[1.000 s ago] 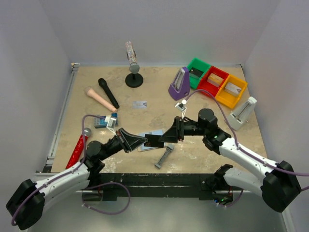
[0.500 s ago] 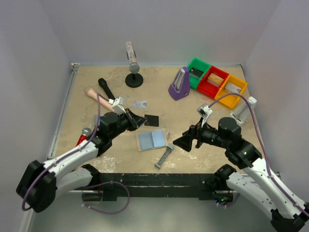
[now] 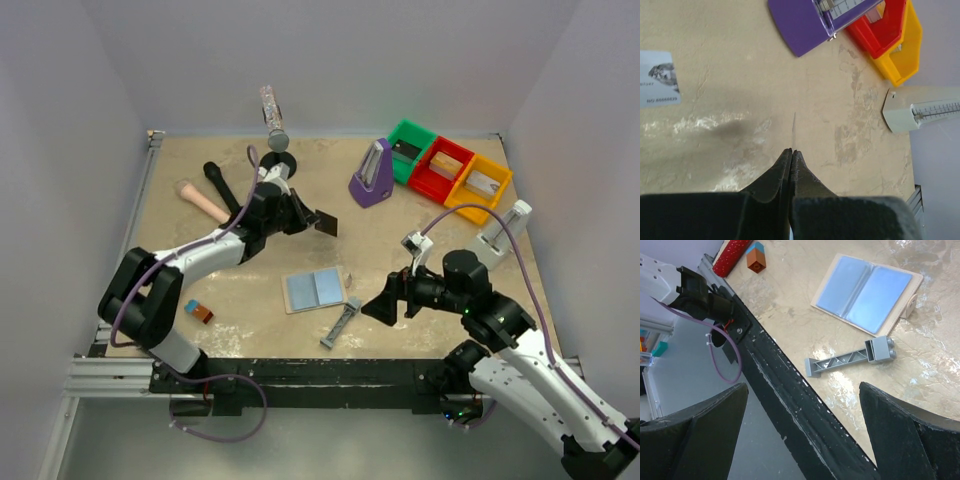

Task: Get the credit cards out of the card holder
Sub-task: Place the credit card at the center of the board.

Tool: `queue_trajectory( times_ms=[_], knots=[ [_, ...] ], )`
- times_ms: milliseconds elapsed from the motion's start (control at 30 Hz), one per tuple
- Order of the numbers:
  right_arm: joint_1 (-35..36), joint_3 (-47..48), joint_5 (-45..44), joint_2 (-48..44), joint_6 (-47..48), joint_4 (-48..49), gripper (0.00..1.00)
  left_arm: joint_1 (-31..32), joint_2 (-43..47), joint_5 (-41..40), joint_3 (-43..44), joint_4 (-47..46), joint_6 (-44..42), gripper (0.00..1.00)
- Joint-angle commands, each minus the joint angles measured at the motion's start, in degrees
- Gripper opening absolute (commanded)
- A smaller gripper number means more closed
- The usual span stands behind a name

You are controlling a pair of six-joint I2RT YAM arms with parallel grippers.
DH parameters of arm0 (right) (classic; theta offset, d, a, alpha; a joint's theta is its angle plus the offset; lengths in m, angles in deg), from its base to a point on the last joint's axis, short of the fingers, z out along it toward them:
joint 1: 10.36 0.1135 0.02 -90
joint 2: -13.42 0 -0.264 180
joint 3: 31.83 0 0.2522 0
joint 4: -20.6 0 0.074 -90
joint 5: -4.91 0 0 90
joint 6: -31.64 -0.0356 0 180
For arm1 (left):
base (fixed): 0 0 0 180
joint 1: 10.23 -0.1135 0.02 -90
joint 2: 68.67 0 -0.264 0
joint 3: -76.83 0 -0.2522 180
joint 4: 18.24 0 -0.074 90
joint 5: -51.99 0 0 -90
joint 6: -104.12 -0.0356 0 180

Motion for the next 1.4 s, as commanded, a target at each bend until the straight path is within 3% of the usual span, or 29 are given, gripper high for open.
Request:
queue_trajectory(
  times_ms=[0, 367, 1200, 1367],
  knots=[
    [-0.2, -0.9, 0.1, -0.6, 0.9, 1.8, 0.98, -1.2, -6.3, 1.7, 7.8, 0.6, -1.5, 0.0],
    [-0.2, -0.7, -0.7, 0.6, 2.2, 1.4, 0.97, -1.6, -17.6, -1.1, 17.2, 2.0, -1.7, 0.0],
    [-0.2, -1.2, -0.4, 2.6, 1.7, 3.0, 0.97, -3.3, -25.1, -1.7, 21.7, 2.8, -1.2, 0.0],
    [-0.2, -1.2, -0.6, 3.4, 1.7, 3.2, 0.97, -3.9, -25.2, -1.5, 21.5, 2.9, -1.2, 0.12]
  ],
)
